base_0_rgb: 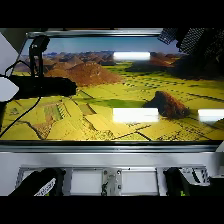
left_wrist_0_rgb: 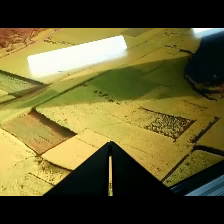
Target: Fold the clothes and pants, and hang the long-sleeved shirts on hangers.
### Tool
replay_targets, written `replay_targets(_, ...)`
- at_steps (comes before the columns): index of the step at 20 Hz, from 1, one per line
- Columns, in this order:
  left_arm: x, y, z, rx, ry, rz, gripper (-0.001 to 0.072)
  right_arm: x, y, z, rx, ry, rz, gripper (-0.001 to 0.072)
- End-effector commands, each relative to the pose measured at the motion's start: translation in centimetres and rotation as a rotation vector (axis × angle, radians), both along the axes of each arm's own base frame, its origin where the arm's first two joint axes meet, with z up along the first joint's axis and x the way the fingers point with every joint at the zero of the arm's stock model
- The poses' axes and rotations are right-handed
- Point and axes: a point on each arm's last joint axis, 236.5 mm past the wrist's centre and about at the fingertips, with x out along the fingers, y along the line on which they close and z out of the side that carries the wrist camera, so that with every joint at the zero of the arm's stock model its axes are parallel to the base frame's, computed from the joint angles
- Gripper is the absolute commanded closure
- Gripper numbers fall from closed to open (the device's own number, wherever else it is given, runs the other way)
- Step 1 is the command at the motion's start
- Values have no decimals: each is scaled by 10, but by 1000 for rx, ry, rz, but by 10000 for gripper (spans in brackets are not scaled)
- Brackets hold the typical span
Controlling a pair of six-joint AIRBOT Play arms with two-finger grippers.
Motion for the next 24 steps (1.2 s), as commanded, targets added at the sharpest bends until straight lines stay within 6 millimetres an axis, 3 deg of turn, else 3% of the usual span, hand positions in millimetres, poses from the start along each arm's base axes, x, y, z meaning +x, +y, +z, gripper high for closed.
replay_targets(1, 0, 0, 0, 2, 0, 0, 696, 1, 13, 9, -20, -9, 11, 200)
replay_targets(11, 2, 0, 0, 1, -8, 3, 696, 18, 129, 89, -186, -235, 209, 200)
replay_targets(14, 2, 0, 0, 1, -8, 3, 696, 53, 164, 93, -174, -263, 409, 200)
replay_targets(18, 2, 0, 0, 2, -7, 3, 696, 136, 230, 49, -112, -64, 895, 200)
replay_targets(21, 1, 1, -1, 4, -1, 1, 697, 176, 284, 0, -1, 63, 1258, 202)
replay_targets(23, 1, 1, -1, 5, 0, 0, 697, 195, 317, -38, 56, 215, 1391, 333)
replay_targets(24, 1, 1, -1, 4, 0, 0, 696, 203, 334, -57, 66, 304, 1423, 340)
